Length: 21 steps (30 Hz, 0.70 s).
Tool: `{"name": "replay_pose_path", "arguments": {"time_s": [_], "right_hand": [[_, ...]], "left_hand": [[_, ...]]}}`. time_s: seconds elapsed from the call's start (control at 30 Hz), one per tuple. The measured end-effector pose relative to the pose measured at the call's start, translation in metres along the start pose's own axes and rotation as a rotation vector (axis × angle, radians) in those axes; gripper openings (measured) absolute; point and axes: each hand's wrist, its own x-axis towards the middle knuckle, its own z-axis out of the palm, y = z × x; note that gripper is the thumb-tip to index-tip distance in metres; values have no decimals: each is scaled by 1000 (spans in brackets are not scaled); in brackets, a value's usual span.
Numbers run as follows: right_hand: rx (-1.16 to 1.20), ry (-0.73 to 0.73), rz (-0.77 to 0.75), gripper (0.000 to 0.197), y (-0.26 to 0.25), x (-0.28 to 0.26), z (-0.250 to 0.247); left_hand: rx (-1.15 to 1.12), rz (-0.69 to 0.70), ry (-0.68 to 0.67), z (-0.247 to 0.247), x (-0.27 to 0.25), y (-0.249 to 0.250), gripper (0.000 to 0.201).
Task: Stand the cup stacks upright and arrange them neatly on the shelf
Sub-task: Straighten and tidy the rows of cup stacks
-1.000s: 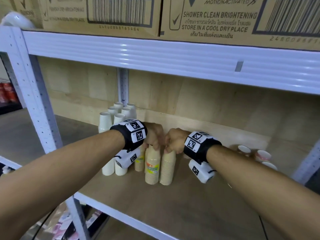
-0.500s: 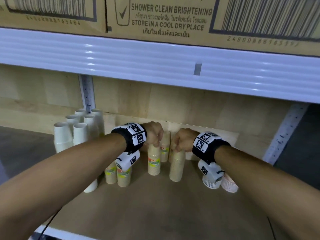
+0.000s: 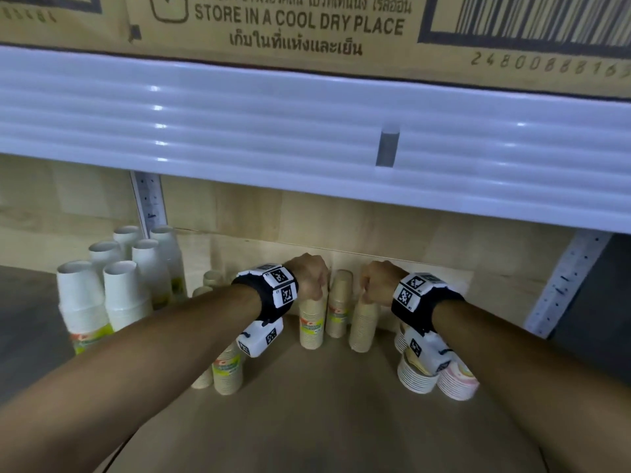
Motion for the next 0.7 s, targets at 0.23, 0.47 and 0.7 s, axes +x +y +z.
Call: {"name": "replay_pose_path", "arguments": {"time_s": [0.23, 0.47, 0.7], "right_hand": [[9, -7, -5, 32, 8, 20, 8], [53, -3, -36, 36, 14, 32, 9], [70, 28, 57, 36, 16, 35, 5]], "left_hand": [[-38, -4, 28, 10, 12, -6, 25], [-54, -1, 38, 13, 17, -7, 25], [-50, -3, 29, 13, 24, -9, 28]]}}
